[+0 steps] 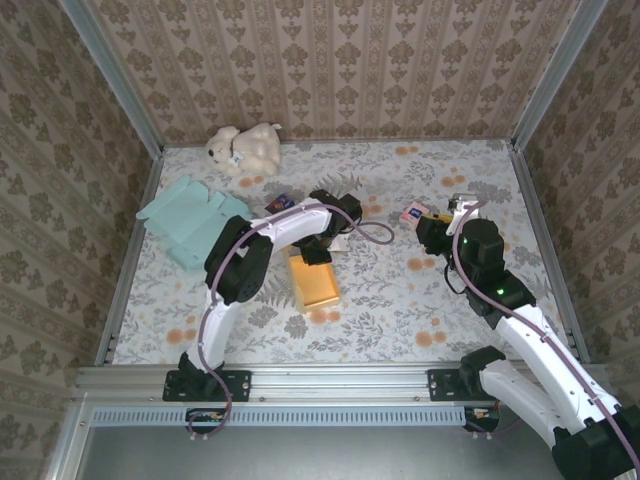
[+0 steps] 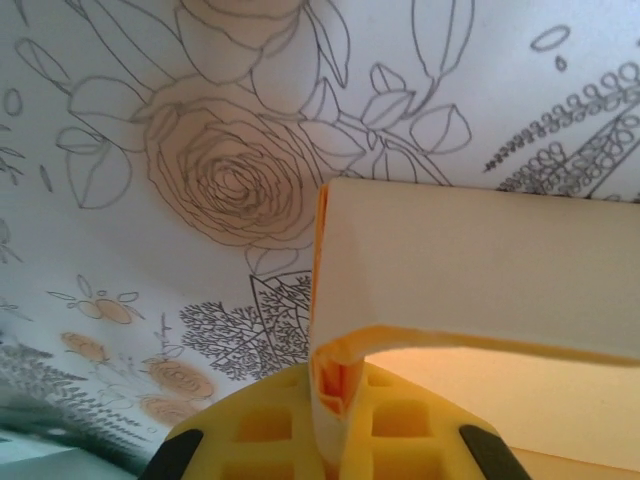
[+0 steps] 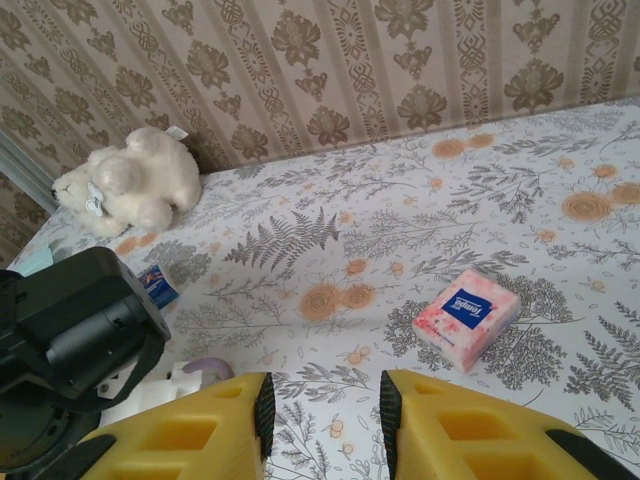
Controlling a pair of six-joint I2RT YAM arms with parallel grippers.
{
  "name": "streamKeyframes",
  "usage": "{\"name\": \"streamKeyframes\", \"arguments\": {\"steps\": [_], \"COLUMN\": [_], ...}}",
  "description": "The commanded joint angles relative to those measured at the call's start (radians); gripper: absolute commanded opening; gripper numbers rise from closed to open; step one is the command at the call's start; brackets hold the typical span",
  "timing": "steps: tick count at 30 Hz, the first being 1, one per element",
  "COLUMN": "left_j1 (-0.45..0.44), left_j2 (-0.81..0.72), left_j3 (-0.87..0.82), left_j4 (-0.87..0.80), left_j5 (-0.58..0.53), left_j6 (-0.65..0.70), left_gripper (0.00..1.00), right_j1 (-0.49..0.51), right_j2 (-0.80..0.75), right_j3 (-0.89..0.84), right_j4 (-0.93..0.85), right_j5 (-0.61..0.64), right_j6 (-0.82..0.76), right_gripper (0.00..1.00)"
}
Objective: Fold the paper box
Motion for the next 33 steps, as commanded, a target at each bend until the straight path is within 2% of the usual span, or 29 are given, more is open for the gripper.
{"name": "streamKeyframes", "arguments": {"steps": [1,5,13,27,33], "left_j1": [-0.009,-0.012,-0.014,-0.031,-0.034], "left_j2": [0.06,0.079,0.073,-0.113,-0.254], "left_j3": [0.033,0.037,0.026,0.045,0.0], "left_j4": [0.001,0.023,0.087,0.144,0.217], "left_j5": [-0.075,-0.103,-0.122,-0.108,-0.07], "left_j6": [-0.002,-0.005,0.013,0.039,-0.023], "left_gripper": [0.0,0.0,0.13,0.48,0.51], "right_j1": [-0.002,-0.002,-0.002,-0.002,-0.003], "right_j2": [-0.013,-0.013,-0.018,-0.006,-0.004], "right_j3": [0.009,0.007,0.005,0.003,0.004], "right_j4": [-0.001,0.004,0.004,0.009,0.015], "right_j5": [-0.014,-0.019,-0.025,-0.036,-0.067], "right_j6": [0.02,0.023,0.024,0.026,0.029], "right_gripper": [0.36,0.36,0.36,0.37,0.38]}}
